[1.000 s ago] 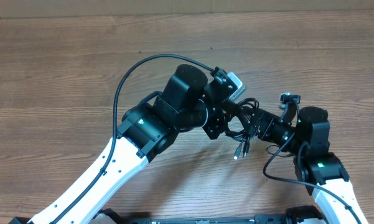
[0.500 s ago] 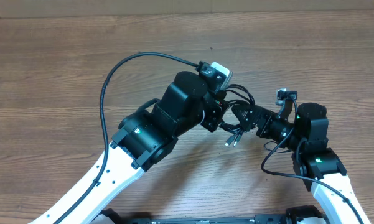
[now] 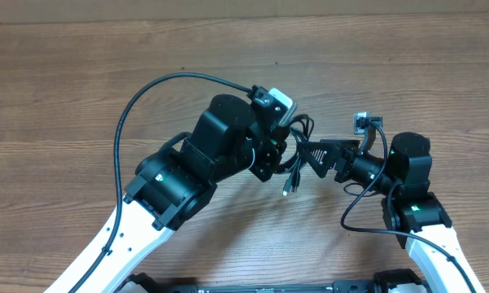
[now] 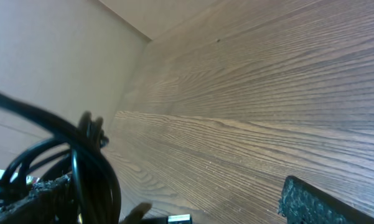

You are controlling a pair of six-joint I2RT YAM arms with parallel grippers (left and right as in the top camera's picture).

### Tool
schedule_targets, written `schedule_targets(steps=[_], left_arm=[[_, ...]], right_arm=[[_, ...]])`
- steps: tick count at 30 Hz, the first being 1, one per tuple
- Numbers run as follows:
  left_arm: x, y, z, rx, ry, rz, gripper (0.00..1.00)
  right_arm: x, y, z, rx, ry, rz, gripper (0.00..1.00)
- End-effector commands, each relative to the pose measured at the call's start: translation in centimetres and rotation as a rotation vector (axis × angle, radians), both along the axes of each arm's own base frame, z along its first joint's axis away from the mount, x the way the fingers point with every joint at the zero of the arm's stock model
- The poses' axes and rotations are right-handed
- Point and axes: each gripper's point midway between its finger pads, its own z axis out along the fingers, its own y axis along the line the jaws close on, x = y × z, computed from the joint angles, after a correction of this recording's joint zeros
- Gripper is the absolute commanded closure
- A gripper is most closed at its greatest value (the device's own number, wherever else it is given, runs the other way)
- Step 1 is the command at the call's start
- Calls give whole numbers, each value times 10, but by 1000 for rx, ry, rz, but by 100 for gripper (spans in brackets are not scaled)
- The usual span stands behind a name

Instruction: Untangle cables

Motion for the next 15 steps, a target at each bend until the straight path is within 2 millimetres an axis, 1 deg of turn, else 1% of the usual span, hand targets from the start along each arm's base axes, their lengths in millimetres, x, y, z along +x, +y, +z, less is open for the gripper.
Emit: schedule_targets(steps=[1, 3, 8, 11, 15], left_arm=[[-11, -4, 21, -38, -34, -66, 96], [-11, -4, 20, -36, -30, -67, 96], [-11, -4, 21, -38, -33, -66, 96], [-9, -4, 22, -39, -39, -61, 96], [-1, 1, 24, -28, -68, -17, 96]], right_arm=[[4, -7, -6, -27, -6, -35, 0], [7, -12, -11, -47, 8, -70, 0], [12, -41, -47, -189, 115, -236, 0], [11, -43, -50, -199, 129, -247, 0], [11, -45, -51, -204, 133, -253, 0]])
